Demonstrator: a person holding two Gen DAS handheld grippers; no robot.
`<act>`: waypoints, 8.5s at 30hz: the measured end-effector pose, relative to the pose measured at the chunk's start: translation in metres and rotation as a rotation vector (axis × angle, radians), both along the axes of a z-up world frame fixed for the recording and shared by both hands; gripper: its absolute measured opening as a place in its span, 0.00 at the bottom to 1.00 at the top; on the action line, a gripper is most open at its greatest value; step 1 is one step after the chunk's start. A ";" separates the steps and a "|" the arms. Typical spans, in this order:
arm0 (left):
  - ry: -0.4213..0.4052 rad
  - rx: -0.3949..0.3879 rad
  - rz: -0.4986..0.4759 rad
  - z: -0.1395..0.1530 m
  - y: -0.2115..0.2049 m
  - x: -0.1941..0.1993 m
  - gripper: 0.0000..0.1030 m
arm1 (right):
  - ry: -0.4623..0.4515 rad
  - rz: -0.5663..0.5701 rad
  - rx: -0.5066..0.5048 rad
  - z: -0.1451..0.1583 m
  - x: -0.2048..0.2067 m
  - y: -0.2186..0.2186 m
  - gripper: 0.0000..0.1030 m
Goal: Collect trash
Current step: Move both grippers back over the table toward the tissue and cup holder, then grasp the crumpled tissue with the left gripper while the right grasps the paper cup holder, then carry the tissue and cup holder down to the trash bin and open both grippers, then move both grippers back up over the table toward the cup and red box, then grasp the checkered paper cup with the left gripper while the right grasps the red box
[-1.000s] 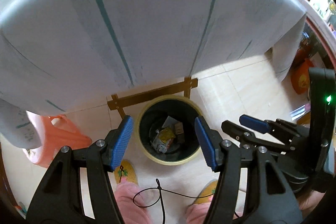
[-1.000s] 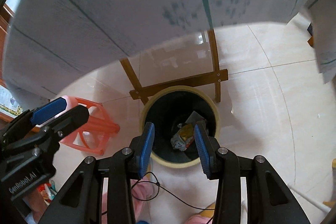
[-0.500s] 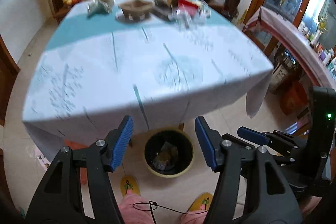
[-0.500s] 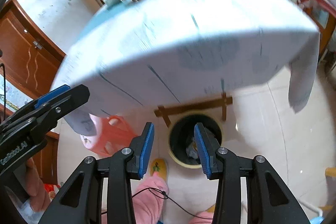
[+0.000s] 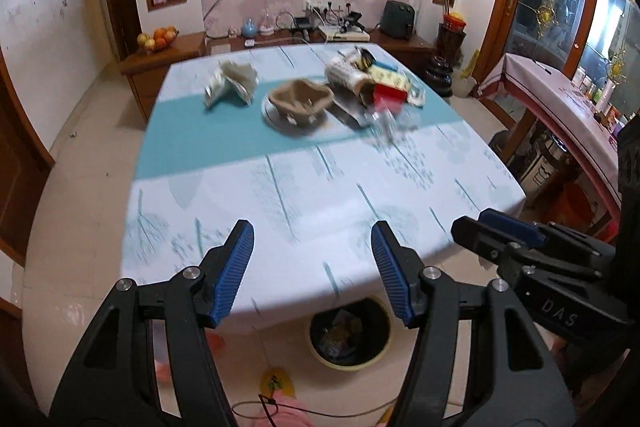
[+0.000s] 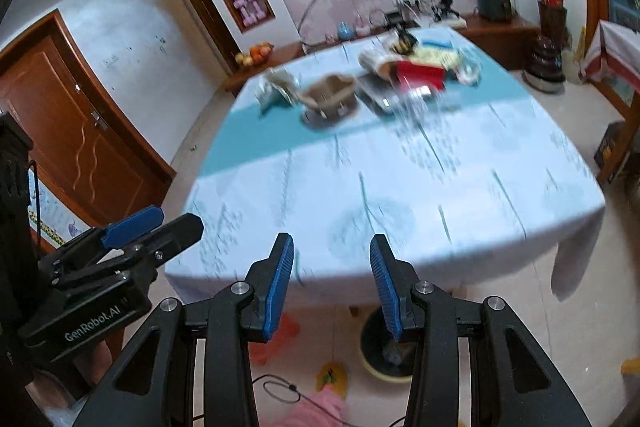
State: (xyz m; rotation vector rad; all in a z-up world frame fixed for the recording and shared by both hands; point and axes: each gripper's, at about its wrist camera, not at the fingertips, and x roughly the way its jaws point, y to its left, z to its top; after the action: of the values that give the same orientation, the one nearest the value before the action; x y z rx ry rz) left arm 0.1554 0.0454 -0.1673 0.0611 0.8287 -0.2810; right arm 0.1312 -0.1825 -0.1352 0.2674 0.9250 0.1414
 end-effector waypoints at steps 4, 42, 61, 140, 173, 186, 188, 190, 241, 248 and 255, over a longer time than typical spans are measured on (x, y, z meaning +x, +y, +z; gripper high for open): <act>-0.027 -0.009 0.016 0.019 0.016 0.028 0.56 | -0.042 -0.009 -0.012 0.017 0.029 0.015 0.39; 0.115 0.010 0.030 -0.055 0.098 0.398 0.56 | 0.111 -0.307 0.082 -0.083 0.319 0.029 0.52; 0.267 0.000 0.017 -0.140 0.074 0.496 0.55 | 0.196 -0.408 0.118 -0.159 0.354 0.016 0.52; 0.232 -0.024 0.023 -0.157 -0.102 -0.046 0.06 | 0.166 -0.136 -0.028 -0.129 -0.073 -0.105 0.11; 0.276 0.065 0.095 -0.485 -0.101 -0.013 0.53 | 0.407 -0.049 -0.098 -0.497 -0.046 -0.103 0.29; 0.247 0.089 0.118 -0.458 -0.094 -0.030 0.53 | 0.361 -0.072 -0.063 -0.475 -0.054 -0.097 0.29; 0.260 0.091 0.121 -0.449 -0.096 -0.032 0.53 | 0.362 -0.085 -0.050 -0.466 -0.056 -0.098 0.29; 0.269 0.086 0.123 -0.437 -0.098 -0.034 0.53 | 0.362 -0.094 -0.038 -0.455 -0.058 -0.100 0.29; 0.129 -0.147 -0.066 0.040 -0.092 0.175 0.53 | -0.029 -0.236 -0.084 0.042 0.092 -0.106 0.55; 0.262 -0.211 -0.102 0.012 -0.094 0.286 0.53 | -0.005 -0.269 -0.030 0.032 0.191 -0.109 0.57; 0.435 -0.272 -0.086 -0.048 -0.106 0.382 0.53 | 0.140 -0.352 0.081 -0.022 0.296 -0.125 0.57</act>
State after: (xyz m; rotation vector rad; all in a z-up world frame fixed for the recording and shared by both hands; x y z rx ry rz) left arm 0.5374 -0.0606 -0.2148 -0.2269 1.2136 -0.4959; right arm 0.4274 -0.3077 -0.1573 0.5152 0.9973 -0.1663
